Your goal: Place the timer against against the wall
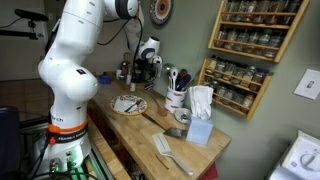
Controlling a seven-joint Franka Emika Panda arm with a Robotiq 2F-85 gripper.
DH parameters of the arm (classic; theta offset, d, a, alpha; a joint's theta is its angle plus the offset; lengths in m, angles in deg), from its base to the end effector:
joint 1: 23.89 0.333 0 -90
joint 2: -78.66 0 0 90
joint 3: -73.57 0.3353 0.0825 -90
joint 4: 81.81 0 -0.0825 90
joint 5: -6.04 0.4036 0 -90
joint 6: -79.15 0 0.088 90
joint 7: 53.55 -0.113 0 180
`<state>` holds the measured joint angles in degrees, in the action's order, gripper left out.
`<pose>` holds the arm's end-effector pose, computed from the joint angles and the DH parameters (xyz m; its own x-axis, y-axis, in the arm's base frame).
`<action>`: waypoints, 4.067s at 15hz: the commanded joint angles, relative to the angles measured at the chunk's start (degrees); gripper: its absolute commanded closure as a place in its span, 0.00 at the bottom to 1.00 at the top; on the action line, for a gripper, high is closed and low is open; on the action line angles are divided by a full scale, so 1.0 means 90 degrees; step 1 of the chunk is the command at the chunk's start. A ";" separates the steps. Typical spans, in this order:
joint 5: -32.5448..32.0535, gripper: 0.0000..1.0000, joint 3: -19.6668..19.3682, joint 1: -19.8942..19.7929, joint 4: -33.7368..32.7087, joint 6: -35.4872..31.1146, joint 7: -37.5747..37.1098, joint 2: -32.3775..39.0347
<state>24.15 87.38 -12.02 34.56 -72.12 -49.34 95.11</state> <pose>0.5868 0.2668 0.3418 0.9361 0.1935 0.2935 0.2760 -0.9217 -0.2726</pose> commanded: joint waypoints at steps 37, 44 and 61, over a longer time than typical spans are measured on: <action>0.0284 0.94 0.1833 -0.1677 -0.1907 -0.1032 0.1947 0.2877; 0.0164 0.95 0.1490 -0.1591 -0.1507 -0.1049 0.1697 0.2463; -0.0222 0.95 0.1730 -0.2314 -0.1122 -0.1390 0.3418 0.2265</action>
<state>23.12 100.95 -30.31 23.86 -82.25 -22.33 114.18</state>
